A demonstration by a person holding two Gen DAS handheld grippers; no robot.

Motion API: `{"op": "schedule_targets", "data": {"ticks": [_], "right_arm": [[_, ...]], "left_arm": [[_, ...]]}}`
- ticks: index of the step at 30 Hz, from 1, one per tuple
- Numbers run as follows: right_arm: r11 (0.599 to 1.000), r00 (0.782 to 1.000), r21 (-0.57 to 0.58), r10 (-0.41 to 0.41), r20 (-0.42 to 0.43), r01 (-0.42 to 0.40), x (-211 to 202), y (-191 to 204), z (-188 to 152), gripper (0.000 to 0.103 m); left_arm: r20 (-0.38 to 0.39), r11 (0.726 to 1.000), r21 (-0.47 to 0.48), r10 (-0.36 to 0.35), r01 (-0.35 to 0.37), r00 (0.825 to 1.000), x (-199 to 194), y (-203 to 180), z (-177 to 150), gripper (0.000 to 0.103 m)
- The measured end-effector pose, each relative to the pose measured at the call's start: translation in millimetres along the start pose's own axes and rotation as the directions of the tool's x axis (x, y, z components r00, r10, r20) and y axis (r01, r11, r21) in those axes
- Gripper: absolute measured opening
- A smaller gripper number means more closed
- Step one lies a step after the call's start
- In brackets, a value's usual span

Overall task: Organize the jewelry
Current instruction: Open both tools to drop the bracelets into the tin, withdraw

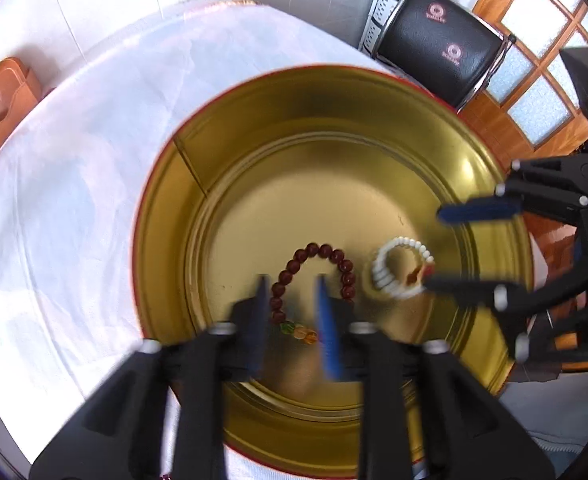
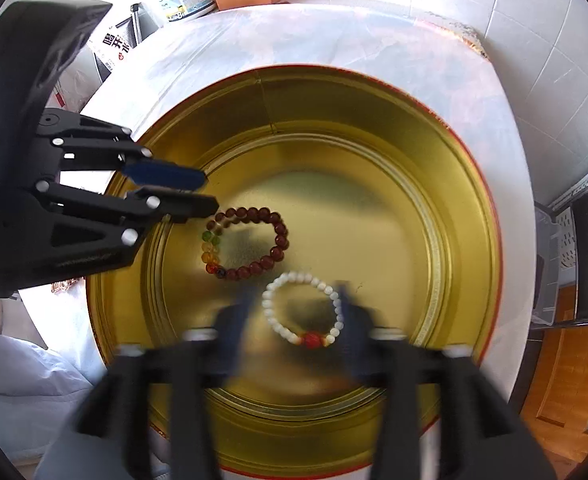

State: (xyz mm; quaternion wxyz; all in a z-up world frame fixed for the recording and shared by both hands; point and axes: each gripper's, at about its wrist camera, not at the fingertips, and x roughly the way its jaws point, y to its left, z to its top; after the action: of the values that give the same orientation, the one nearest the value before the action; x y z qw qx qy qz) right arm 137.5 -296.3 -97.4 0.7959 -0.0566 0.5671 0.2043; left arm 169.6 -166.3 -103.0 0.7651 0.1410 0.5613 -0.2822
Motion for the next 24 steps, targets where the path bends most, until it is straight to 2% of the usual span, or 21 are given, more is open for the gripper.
{"op": "schedule_targets", "data": {"ticks": [1,3,7,16,20,22,24], "right_arm": [[1.0,1.0,-0.006,-0.013,0.022,0.013,-4.1,0.9,-1.0,0.085],[0.999,0.999,-0.031,-0.011,0.044,0.013,-9.3,5.0,-2.3,0.085],[0.999,0.999,-0.048,-0.022,0.04,0.024,-11.0,9.1,-2.8,0.085],[0.999,0.998,-0.043,-0.021,0.059,0.023,-21.4,18.7,-3.9,0.086],[1.0,0.993,-0.015,-0.009,0.114,0.011,-37.6,28.0,-9.9,0.087],[1.0,0.988,-0.005,0.015,0.153,-0.014,-48.8,33.8,-16.1,0.092],[0.999,0.984,-0.001,0.034,0.176,-0.035,-57.7,41.1,-22.4,0.092]], "left_arm": [[0.022,1.0,-0.01,0.009,-0.009,1.0,-5.8,1.4,-0.3,0.07],[0.066,1.0,-0.007,0.019,-0.019,0.998,-14.9,2.3,-1.2,0.07],[0.074,0.999,-0.007,0.041,-0.041,0.996,-21.1,4.4,-1.4,0.07],[0.084,0.997,-0.068,0.042,-0.036,0.996,-32.2,14.9,-10.8,0.07],[0.108,0.99,-0.139,0.049,-0.034,0.993,-50.0,20.7,-29.0,0.07],[0.112,0.981,-0.192,0.047,-0.025,0.993,-60.4,26.1,-43.3,0.07],[0.117,0.969,-0.245,0.062,-0.031,0.991,-71.7,32.3,-60.6,0.07]]}}
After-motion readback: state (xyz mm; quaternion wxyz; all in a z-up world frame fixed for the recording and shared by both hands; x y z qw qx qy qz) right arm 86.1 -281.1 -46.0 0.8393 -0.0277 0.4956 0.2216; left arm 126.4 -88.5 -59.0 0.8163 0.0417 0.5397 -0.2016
